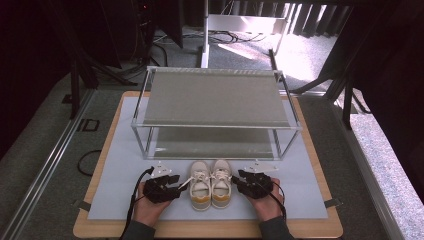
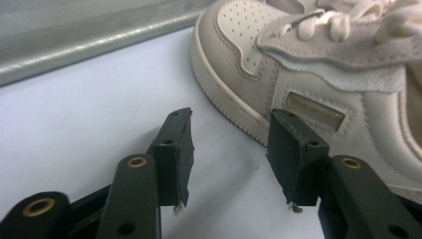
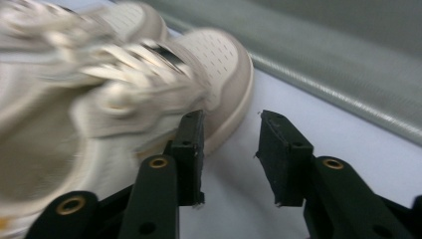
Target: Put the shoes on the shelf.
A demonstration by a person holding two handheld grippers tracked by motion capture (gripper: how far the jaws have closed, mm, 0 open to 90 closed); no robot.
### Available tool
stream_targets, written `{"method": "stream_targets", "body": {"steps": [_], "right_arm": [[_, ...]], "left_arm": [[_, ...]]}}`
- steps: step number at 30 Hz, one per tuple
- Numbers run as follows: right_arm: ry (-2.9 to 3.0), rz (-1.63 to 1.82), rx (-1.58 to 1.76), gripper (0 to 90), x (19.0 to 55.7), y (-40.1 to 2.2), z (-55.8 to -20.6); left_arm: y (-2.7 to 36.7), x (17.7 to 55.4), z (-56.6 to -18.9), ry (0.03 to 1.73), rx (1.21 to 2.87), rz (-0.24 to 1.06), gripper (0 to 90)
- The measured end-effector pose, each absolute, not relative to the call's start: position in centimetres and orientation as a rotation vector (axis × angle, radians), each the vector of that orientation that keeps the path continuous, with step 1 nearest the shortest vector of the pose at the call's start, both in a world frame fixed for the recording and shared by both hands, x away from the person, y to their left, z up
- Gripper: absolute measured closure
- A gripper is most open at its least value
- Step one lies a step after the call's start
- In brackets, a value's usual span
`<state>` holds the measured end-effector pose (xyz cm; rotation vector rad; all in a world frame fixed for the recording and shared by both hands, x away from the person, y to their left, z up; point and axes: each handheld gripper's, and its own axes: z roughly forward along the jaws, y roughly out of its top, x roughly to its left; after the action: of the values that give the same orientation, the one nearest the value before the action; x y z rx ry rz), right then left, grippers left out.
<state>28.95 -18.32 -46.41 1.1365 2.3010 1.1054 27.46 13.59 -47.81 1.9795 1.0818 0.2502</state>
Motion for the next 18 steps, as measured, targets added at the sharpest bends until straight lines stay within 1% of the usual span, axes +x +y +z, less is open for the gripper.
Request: {"method": "stream_targets", "body": {"steps": [2,3,8,9,13,18], "right_arm": [[2.291,1.127,1.102,59.7,28.3,-18.5,-45.8],[2.278,1.139,1.095,56.4,27.9,-18.5,-45.3],[2.236,1.213,1.057,53.2,26.6,-18.8,-43.4],[2.233,1.223,1.047,52.5,26.4,-18.8,-43.1],[2.248,1.238,1.011,50.3,25.9,-18.3,-42.4],[2.274,1.217,0.995,49.0,25.8,-17.6,-42.6]], "left_arm": [[13.7,27.3,-47.5,1.082,1.968,0.266,48.5],[13.9,26.9,-46.7,1.074,1.939,0.298,47.9],[14.4,26.0,-45.0,1.020,1.871,0.346,44.7],[14.5,25.6,-44.1,1.001,1.834,0.369,43.7],[14.5,24.9,-43.0,0.951,1.784,0.376,41.6],[13.7,24.5,-42.5,0.916,1.800,0.367,39.0]]}}
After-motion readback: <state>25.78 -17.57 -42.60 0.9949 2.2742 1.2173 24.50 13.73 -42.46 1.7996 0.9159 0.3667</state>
